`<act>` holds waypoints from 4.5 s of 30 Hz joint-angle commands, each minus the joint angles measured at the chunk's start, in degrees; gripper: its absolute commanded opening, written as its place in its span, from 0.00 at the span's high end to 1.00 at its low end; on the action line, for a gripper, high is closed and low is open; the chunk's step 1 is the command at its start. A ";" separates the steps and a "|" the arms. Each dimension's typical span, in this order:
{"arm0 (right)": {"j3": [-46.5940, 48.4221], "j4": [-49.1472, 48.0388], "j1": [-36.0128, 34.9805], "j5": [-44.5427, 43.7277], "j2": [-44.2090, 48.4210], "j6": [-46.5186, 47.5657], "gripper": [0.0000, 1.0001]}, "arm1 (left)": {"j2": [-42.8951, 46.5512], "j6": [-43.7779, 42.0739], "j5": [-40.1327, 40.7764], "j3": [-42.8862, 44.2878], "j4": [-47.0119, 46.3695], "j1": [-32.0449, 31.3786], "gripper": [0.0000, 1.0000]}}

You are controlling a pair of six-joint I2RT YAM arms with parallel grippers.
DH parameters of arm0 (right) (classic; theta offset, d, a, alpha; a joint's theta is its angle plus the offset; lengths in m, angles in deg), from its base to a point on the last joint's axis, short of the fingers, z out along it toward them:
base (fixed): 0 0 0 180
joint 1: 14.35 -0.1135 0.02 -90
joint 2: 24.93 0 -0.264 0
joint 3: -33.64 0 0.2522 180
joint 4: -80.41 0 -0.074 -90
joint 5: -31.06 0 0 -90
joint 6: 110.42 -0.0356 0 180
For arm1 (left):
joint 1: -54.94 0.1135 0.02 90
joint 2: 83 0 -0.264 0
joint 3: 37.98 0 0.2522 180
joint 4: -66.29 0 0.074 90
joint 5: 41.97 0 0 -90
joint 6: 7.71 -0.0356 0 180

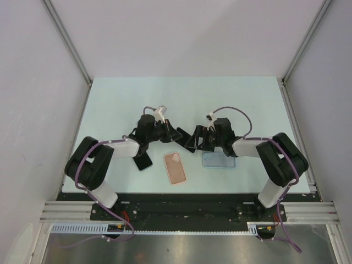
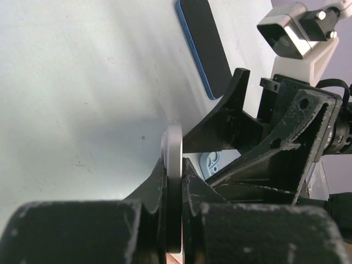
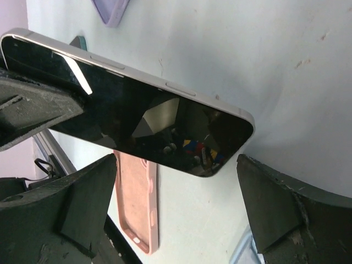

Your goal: Put the phone into the phone case

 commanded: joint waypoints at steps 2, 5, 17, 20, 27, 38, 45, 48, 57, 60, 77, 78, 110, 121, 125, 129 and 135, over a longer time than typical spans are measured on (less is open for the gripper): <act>-1.11 5.57 1.08 -0.28 5.13 2.05 0.05 | 6.10 -4.31 1.35 3.54 5.33 -0.66 1.00; -1.02 6.53 2.84 0.96 9.08 1.62 0.05 | 10.30 -5.98 2.92 4.25 8.15 -0.66 1.00; -1.11 8.38 9.78 9.82 30.51 0.92 0.03 | 26.04 -7.48 -0.14 6.18 12.91 0.56 1.00; -1.02 7.59 11.98 13.25 35.09 0.47 0.02 | 30.44 -5.29 -2.86 6.44 12.91 1.88 1.00; -3.46 -6.18 12.95 22.31 40.02 -6.87 0.01 | 38.44 -0.02 -7.17 6.88 10.46 2.50 1.00; -4.89 -23.33 6.80 24.25 42.58 -14.20 0.02 | 41.08 15.45 -16.84 4.69 -9.06 2.50 1.00; -4.89 -29.58 4.08 23.55 41.09 -18.60 0.10 | 40.47 18.62 -17.20 3.28 -12.75 2.41 1.00; -4.89 -31.87 3.46 23.55 40.47 -20.09 0.13 | 40.30 19.41 -16.67 2.23 -14.16 2.33 1.00; -4.89 -30.99 -0.05 19.95 40.30 -19.39 0.38 | 38.54 21.00 -16.67 0.73 -16.71 1.53 1.00; -4.89 -31.96 -1.37 19.51 39.16 -19.83 0.45 | 38.36 21.17 -16.58 0.38 -17.32 1.09 1.00; -4.80 -27.05 -1.90 14.33 40.02 -19.31 1.00 | 38.71 18.89 -18.69 -0.24 -17.50 1.00 0.87; -4.62 -24.34 -1.90 13.80 40.38 -17.91 1.00 | 38.54 18.37 -18.95 -0.06 -17.50 1.09 0.81; -4.36 18.48 41.25 25.40 45.57 -6.74 1.00 | 22.29 -1.94 -0.85 8.91 26.88 -4.18 0.24; -4.36 29.91 43.10 20.92 44.16 0.73 1.00 | 2.52 -6.60 7.85 18.04 35.58 -13.49 0.25; -4.36 31.23 43.10 20.47 43.81 2.31 1.00 | -2.85 -7.83 12.58 21.81 37.51 -17.53 0.27; -4.45 33.25 43.10 18.63 43.81 3.72 1.00 | -8.03 -9.06 17.42 25.42 41.02 -20.43 0.31; -4.97 33.34 42.92 18.72 43.11 4.60 1.00 | -14.36 -9.85 22.18 30.87 44.11 -25.18 0.37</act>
